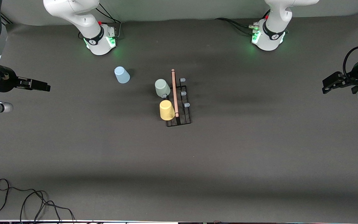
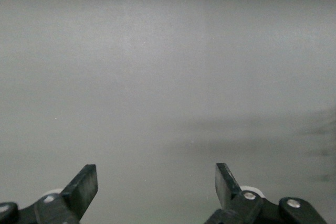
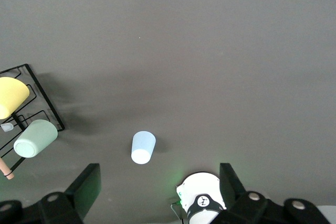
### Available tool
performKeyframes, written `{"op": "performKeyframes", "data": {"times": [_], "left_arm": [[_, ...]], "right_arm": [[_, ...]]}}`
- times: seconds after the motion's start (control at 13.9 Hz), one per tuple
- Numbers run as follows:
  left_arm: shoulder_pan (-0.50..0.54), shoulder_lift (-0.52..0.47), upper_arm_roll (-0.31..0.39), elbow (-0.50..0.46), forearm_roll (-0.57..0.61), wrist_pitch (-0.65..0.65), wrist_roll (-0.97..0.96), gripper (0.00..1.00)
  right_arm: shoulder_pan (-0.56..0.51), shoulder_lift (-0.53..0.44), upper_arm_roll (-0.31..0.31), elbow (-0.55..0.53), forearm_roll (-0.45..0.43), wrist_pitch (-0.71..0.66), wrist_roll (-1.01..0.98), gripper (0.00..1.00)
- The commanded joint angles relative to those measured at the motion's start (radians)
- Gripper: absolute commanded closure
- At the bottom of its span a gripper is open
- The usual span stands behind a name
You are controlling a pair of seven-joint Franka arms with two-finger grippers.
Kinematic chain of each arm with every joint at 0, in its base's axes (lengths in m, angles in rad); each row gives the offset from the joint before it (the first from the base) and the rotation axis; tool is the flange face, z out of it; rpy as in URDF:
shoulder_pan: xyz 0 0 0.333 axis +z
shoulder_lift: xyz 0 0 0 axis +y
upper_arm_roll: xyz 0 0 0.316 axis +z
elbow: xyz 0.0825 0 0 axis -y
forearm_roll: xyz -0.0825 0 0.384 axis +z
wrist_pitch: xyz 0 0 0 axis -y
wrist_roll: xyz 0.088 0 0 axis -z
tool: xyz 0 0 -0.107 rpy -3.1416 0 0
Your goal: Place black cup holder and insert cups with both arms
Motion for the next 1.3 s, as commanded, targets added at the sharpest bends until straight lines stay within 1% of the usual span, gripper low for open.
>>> {"op": "performKeyframes", "data": {"times": [0.0, 0.36, 0.58, 0.65, 0.79, 0.86, 1.08, 1.22], "left_arm": [[-0.010, -0.030, 0.002, -0.025, 0.000, 0.001, -0.017, 0.00], [-0.010, -0.017, 0.002, -0.002, -0.006, -0.009, -0.017, 0.00], [-0.011, -0.018, 0.002, -0.002, -0.006, -0.027, -0.015, 0.00], [-0.010, -0.018, 0.002, -0.002, -0.008, -0.029, -0.014, 0.00], [-0.010, -0.017, 0.002, -0.002, -0.008, -0.029, -0.012, 0.00], [-0.010, -0.017, 0.002, -0.002, -0.008, -0.029, -0.013, 0.00], [-0.011, -0.017, 0.002, -0.002, -0.008, -0.029, -0.017, 0.00], [-0.011, -0.017, 0.002, -0.002, -0.008, -0.029, -0.017, 0.00]], "right_arm": [[-0.088, -0.021, 0.100, -0.002, -0.040, -0.015, -0.001, 0.00], [-0.080, -0.025, 0.100, -0.006, -0.045, -0.014, -0.001, 0.00], [-0.108, -0.071, 0.111, -0.064, -0.043, 0.014, -0.003, 0.00], [-0.123, -0.103, 0.123, -0.107, -0.043, 0.047, -0.003, 0.00], [-0.213, -0.186, 0.207, -0.236, -0.043, 0.147, -0.023, 0.00], [-0.220, -0.205, 0.217, -0.265, -0.043, 0.176, -0.033, 0.00], [-0.215, -0.200, 0.217, -0.267, -0.051, 0.256, -0.050, 0.00], [-0.215, -0.190, 0.215, -0.269, -0.074, 0.355, -0.137, 0.00]]}}
